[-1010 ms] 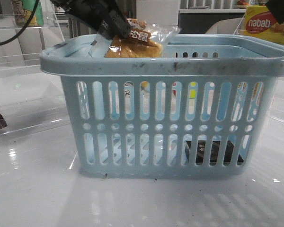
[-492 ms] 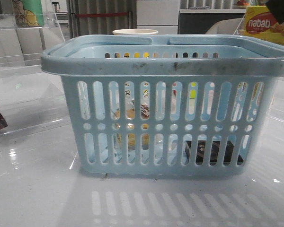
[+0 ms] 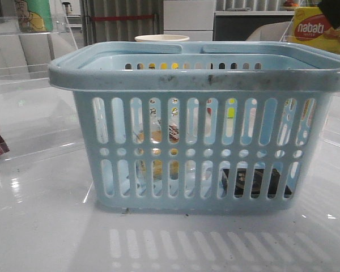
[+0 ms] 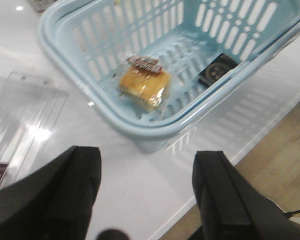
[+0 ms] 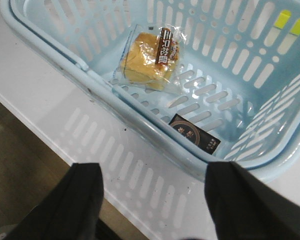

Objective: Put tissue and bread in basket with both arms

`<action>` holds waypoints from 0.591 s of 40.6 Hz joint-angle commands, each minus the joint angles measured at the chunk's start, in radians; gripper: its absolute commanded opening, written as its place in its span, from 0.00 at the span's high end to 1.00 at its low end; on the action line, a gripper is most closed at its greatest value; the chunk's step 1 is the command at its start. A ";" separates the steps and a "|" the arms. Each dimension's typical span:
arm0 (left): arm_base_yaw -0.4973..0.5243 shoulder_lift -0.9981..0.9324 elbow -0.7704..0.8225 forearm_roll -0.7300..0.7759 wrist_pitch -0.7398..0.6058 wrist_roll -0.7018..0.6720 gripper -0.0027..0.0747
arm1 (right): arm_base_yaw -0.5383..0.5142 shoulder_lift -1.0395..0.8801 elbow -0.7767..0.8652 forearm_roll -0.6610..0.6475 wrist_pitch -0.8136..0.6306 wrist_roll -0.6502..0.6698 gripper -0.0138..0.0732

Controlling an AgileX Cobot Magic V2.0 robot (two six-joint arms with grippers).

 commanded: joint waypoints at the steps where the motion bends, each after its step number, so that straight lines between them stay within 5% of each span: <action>1: -0.008 -0.088 0.039 0.090 -0.088 -0.112 0.36 | 0.000 -0.009 -0.026 0.013 -0.054 -0.009 0.22; 24: -0.008 -0.346 0.276 0.118 -0.271 -0.158 0.37 | -0.017 -0.137 0.004 -0.029 0.002 -0.003 0.22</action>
